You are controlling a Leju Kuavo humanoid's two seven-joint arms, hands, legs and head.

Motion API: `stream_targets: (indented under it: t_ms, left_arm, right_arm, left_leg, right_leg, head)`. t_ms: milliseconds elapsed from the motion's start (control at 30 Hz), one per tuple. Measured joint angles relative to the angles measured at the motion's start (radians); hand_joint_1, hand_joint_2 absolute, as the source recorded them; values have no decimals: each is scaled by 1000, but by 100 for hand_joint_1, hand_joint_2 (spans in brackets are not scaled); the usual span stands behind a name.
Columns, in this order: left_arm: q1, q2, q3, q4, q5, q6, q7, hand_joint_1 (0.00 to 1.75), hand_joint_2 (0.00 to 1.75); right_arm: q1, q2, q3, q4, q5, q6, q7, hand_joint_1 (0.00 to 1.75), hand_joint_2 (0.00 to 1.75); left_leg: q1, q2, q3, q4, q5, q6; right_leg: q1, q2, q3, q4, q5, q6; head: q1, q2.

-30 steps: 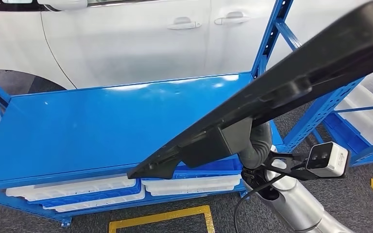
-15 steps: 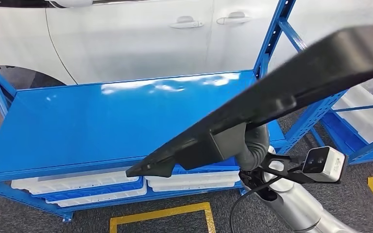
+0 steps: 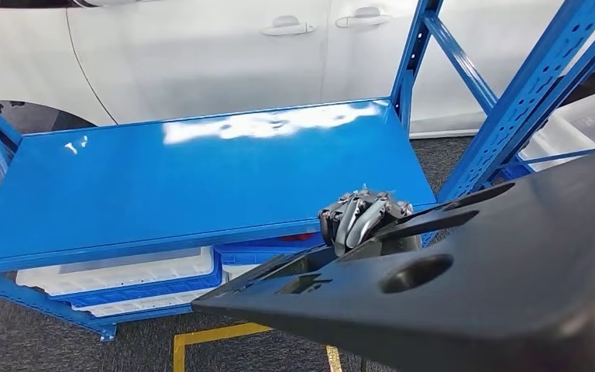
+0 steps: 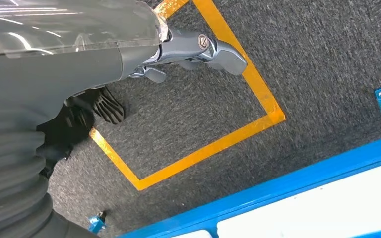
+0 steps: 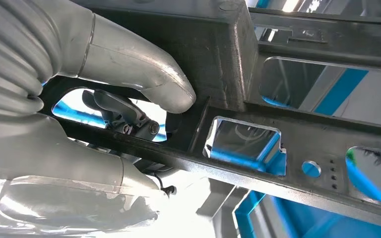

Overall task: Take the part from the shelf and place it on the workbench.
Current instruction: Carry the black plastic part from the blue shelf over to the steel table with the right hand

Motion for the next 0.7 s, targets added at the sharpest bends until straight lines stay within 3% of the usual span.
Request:
stream_targets:
  t_ms: [67, 133, 167, 200, 233, 300, 333, 367, 400, 467, 533, 567, 633, 667, 700]
  left_arm:
    - [-4, 0, 0, 0, 0, 1, 0, 0, 175]
    - [-3, 0, 0, 0, -1, 2, 0, 0, 175]
    - [-3, 0, 0, 0, 0, 3, 1, 0, 175]
    - [-4, -1, 0, 0, 0, 3, 1, 0, 175]
    - [-4, -1, 0, 0, 1, 3, 1, 0, 175]
    - [-5, -1, 0, 0, 1, 4, 2, 0, 175]
    - [-5, -1, 0, 0, 1, 5, 2, 0, 175]
    - [-5, -2, 0, 0, 1, 6, 2, 0, 175]
    - [-5, -2, 0, 0, 1, 6, 3, 0, 175]
    - [-5, -3, 0, 0, 1, 7, 3, 0, 175]
    - [-5, -4, 0, 0, 1, 8, 3, 0, 175]
    - [-5, -4, 0, 0, 1, 8, 3, 0, 175]
    - [-4, -5, 0, 0, 1, 10, 3, 0, 175]
    - [-2, -5, 0, 0, 1, 10, 3, 0, 175]
    - [-1, -5, 0, 0, 1, 11, 3, 0, 175]
  right_arm:
    - [1, 15, -2, -6, 6, 5, 2, 175, 175]
    - [2, 26, -4, -8, 9, 5, 4, 175, 175]
    - [3, 29, -5, -9, 10, 5, 5, 175, 175]
    - [4, 31, -7, -9, 11, 6, 7, 175, 175]
    - [4, 33, -9, -10, 12, 9, 9, 175, 175]
    - [5, 41, -12, -10, 13, 17, 15, 175, 175]
    - [6, 46, -12, -9, 14, 22, 18, 175, 175]
    - [6, 50, -12, -9, 15, 27, 20, 175, 175]
    - [7, 55, -13, -9, 15, 31, 22, 175, 175]
    - [6, 65, -14, -9, 15, 39, 28, 175, 175]
    - [1, 76, -17, -9, 16, 46, 34, 175, 175]
    - [-1, 80, -19, -9, 16, 49, 36, 175, 175]
    - [-5, 87, -23, -8, 17, 56, 38, 175, 175]
    - [-8, 89, -26, -6, 17, 59, 40, 175, 175]
    - [-11, 92, -28, -4, 17, 62, 43, 175, 175]
  left_leg:
    - [-6, -2, 25, -54, 17, 9]
    - [-8, -2, 14, -52, 37, 20]
    - [-6, 0, 7, -54, 51, 26]
    - [-5, 2, -4, -56, 65, 33]
    - [-2, 5, -17, -59, 80, 38]
    - [-2, 9, -48, -57, 105, 44]
    - [-3, 10, -66, -56, 119, 43]
    - [-3, 10, -84, -54, 131, 41]
    - [-3, 11, -103, -52, 143, 39]
    - [-2, 11, -135, -46, 164, 33]
    - [-5, 9, -155, -39, 182, 24]
    - [-5, 8, -159, -39, 190, 19]
    - [-4, 7, -163, -45, 209, 6]
    - [-2, 5, -167, -43, 208, 0]
    - [-1, 3, -176, -29, 188, -5]
  right_leg:
    - [0, -1, -4, -2, 18, 12]
    - [-2, 0, -4, -12, 38, 26]
    - [-3, 2, -8, -10, 33, 31]
    - [-4, 3, -16, 5, 8, 35]
    - [-5, 4, -29, 43, -38, 38]
    - [-8, 4, -57, 169, -154, 43]
    - [-8, 4, -64, 232, -187, 46]
    - [-8, 3, -60, 274, -194, 48]
    - [-9, 3, -41, 284, -180, 48]
    - [-9, 3, 51, 200, -139, 45]
    - [-5, 5, 163, 55, -151, 35]
    - [-2, 6, 195, 6, -164, 30]
    - [3, 5, 201, -22, -165, 17]
    - [2, 3, 193, -25, -154, 8]
    - [1, 1, 183, -27, -142, -1]
  head:
    - [0, 0]
    - [0, 0]
    - [0, 0]
    - [0, 0]
    - [0, 0]
    - [0, 0]
    - [0, 0]
    - [0, 0]
    - [0, 0]
    - [0, 0]
    - [0, 0]
    - [-1, 0]
    - [-1, 0]
    - [-1, 0]
    - [-1, 0]
